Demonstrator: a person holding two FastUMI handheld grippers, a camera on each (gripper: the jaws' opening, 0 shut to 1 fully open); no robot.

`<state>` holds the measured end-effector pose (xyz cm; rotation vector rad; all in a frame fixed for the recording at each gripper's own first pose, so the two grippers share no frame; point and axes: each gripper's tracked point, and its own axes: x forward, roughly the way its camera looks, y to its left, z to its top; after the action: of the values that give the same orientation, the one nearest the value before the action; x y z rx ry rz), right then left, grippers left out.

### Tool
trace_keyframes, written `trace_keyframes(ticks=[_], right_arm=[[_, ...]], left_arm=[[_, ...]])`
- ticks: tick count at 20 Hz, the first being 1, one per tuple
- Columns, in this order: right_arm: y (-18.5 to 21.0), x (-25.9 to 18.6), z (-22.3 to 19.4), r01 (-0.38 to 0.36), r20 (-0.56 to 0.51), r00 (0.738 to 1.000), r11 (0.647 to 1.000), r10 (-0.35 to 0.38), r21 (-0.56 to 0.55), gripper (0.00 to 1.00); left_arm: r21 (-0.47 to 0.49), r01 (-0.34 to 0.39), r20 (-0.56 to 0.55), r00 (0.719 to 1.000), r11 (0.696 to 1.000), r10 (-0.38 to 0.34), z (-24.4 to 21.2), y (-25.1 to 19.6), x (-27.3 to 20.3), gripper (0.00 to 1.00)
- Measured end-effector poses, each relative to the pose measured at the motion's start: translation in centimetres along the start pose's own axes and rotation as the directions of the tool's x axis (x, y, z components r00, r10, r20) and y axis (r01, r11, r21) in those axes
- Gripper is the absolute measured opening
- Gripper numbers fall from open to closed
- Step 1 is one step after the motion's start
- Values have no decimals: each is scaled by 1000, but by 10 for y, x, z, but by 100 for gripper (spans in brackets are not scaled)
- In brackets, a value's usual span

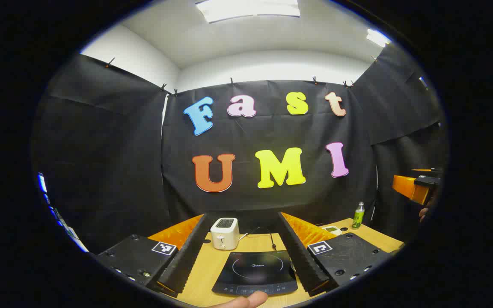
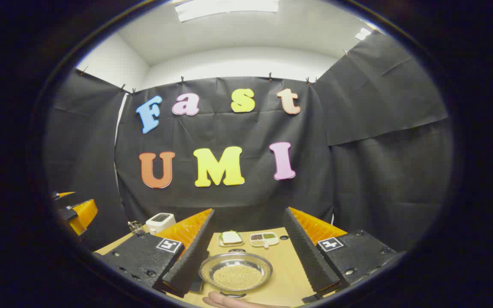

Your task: First push the handle of the pot to place it horizontally, then grasp the pot with both hands and set it on the induction cooktop.

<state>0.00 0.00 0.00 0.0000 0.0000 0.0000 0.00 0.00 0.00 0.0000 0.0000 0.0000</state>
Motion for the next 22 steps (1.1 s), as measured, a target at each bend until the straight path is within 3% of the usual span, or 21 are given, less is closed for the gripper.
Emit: trace_keyframes(ticks=[2,10,11,13,14,15,22], right_arm=[[3,0,-2,-9,-5,1000,1000,9,-7,96],[4,9,-11,-6,-22,1000,1000,6,-17,96],[5,9,-11,-8,-22,1000,1000,7,-19,100],[7,11,-14,-12,-24,1000,1000,11,-24,96],[9,11,-15,-15,-26,1000,1000,14,-27,100],[11,12,-18,-20,-30,999,999,19,-31,96],[33,28,-58,-63,-112,992,997,57,-54,96]], left_arm=[[-2,-2,14,1000,1000,2,4,0,-2,96],[-20,14,-14,1000,1000,-14,-8,0,-1,96],[-24,12,-20,1000,1000,-13,-10,1,0,96],[-34,21,-29,999,999,-22,-13,0,3,96],[-37,21,-30,999,999,-22,-14,0,2,96],[-36,22,-31,999,999,-23,-15,2,1,96],[-21,30,-8,1000,999,-30,-10,1,-1,96]])
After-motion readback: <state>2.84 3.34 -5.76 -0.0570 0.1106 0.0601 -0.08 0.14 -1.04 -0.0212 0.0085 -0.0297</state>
